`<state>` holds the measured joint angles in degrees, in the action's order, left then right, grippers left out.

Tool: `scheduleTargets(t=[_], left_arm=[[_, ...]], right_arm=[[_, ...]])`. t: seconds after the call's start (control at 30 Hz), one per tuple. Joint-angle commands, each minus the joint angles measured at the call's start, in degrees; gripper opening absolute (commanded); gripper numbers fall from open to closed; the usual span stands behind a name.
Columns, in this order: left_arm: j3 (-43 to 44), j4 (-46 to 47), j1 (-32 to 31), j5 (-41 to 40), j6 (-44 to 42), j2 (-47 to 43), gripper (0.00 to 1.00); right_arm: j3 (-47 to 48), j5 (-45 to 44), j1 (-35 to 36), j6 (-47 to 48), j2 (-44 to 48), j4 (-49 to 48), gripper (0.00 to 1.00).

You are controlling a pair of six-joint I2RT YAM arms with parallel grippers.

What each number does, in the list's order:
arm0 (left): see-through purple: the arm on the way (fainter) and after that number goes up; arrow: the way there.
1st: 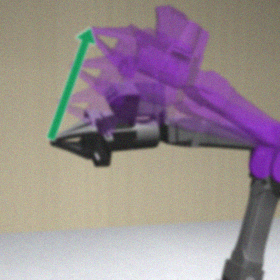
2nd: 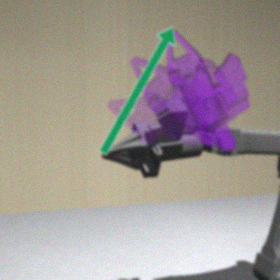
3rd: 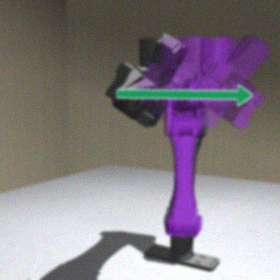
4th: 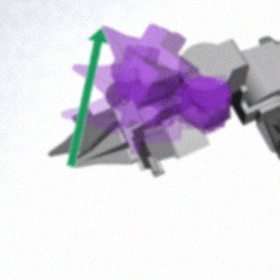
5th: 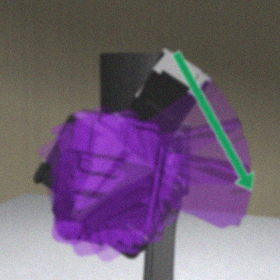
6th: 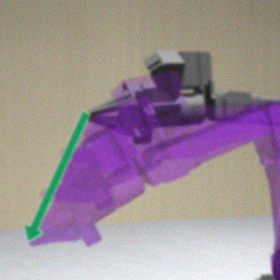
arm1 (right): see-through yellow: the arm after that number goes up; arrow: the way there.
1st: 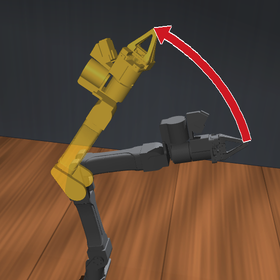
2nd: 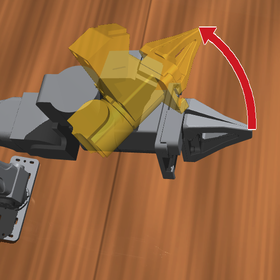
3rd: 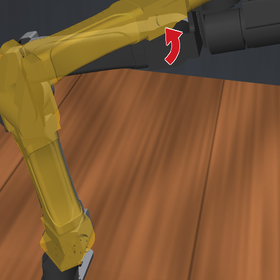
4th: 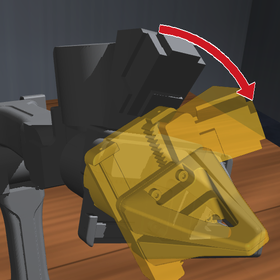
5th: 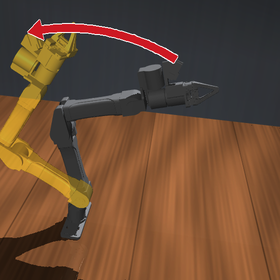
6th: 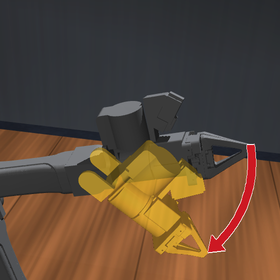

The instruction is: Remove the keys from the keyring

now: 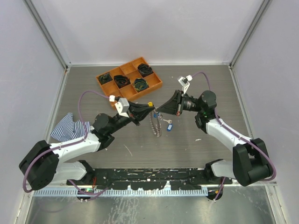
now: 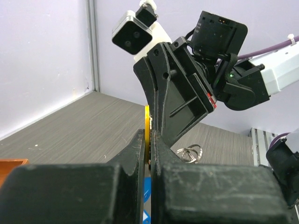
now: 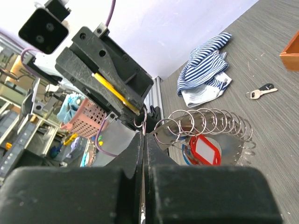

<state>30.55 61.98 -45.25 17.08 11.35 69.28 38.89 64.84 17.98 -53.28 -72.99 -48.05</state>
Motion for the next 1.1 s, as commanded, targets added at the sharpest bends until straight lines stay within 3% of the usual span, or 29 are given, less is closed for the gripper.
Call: scheduleTargets(t=[0.0,0.3,0.5,0.57,0.77,0.9,1.07], left_arm=[[-0.1,2.5,0.2,2.6,-3.3,1.1,0.00],[1.4,1.2,0.2,2.4,-4.5,3.0,0.00],[0.2,-3.6,0.7,-2.0,-3.0,0.9,0.00],[0.5,-8.0,1.2,-2.3,0.9,-0.4,0.00],[0.5,-30.3,2.3,-8.4,15.5,-7.1,0.00],[-1.1,-44.4,4.1,-12.6,23.1,-10.1,0.00],[-4.2,-50.0,13.2,-10.5,31.7,-10.7,0.00]], right_arm=[[-0.6,-5.2,-2.0,-5.9,-0.3,-8.2,0.01],[-2.2,-7.8,-2.0,-8.1,-0.8,-8.7,0.01],[-1.0,-5.4,-4.6,1.2,1.1,-2.1,0.01],[-0.5,-3.4,-5.9,5.7,2.0,0.1,0.01],[5.7,0.9,-8.3,30.2,4.3,22.6,0.01],[8.2,2.6,-9.7,37.5,4.5,29.3,0.01],[8.7,3.3,-11.4,40.5,4.5,31.4,0.01]])
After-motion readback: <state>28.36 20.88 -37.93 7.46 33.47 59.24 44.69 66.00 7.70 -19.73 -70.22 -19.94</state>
